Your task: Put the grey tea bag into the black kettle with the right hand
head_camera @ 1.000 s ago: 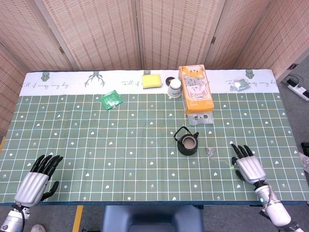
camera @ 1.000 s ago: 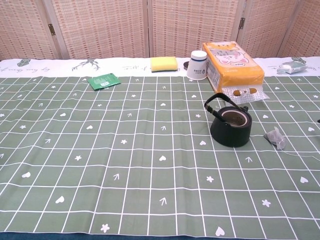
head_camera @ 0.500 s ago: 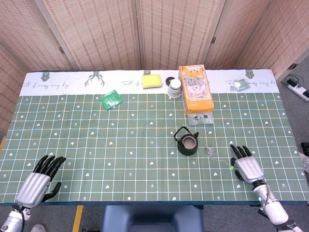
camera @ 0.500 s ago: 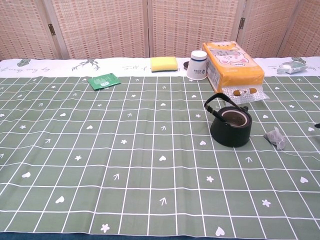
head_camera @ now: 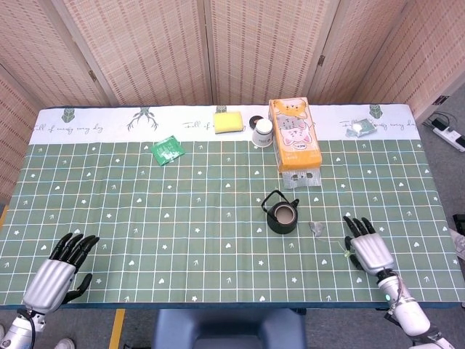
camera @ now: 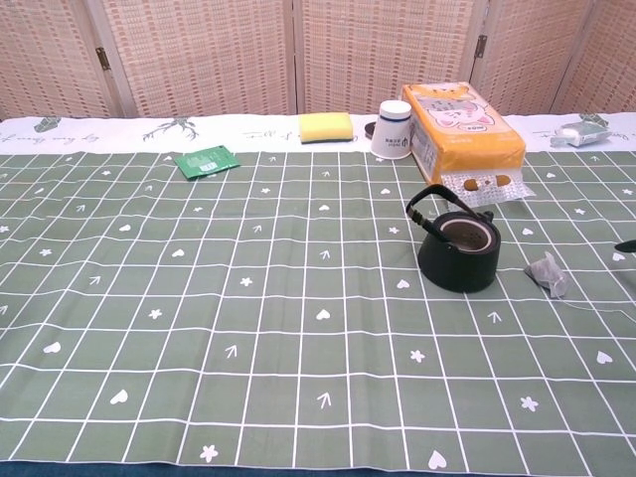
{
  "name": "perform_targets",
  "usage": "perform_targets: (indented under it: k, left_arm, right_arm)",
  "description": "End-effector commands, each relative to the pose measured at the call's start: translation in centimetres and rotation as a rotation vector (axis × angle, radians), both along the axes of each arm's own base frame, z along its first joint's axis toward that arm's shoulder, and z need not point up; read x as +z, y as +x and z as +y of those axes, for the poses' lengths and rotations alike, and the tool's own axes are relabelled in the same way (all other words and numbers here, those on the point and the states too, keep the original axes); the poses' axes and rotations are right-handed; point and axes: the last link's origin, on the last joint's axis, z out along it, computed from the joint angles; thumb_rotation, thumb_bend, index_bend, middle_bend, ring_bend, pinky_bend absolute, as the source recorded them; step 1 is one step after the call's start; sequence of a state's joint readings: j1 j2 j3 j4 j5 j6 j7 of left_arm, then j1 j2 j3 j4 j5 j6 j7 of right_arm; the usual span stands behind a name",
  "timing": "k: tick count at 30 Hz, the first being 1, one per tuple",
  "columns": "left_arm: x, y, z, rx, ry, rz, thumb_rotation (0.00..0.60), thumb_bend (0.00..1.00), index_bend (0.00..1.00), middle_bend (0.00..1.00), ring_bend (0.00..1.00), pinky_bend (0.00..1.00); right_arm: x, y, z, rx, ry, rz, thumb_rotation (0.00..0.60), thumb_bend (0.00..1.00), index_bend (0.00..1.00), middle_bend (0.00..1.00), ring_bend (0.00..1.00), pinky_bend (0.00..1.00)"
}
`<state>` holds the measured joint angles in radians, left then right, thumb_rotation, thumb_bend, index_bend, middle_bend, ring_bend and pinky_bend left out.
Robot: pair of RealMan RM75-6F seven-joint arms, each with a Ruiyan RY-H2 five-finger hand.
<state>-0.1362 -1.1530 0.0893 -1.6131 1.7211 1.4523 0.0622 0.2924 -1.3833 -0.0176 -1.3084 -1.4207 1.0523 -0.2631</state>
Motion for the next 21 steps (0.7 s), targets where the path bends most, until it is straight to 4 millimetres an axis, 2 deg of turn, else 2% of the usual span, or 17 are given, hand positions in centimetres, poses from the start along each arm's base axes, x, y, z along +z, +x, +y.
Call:
perform_targets:
  k: [1,21]
  left_arm:
    - [0.0,0.0,0.0,-0.001,0.0,0.0,0.6,0.44,0.01,0.07,0.05,0.0]
    - [0.1,0.2,-0.1,-0.007,0.009,-0.004,0.6,0.44,0.01,0.07,0.05,0.0]
  right_arm:
    - [-0.1,0.0,0.0,0.002,-0.001,0.001,0.6,0.43,0.5,0.0,0.0,0.0]
    - [-1.1,0.3,-0.2,0.015,0.006,0.001,0.6,0.43,0.52,0.0,0.0,0.0]
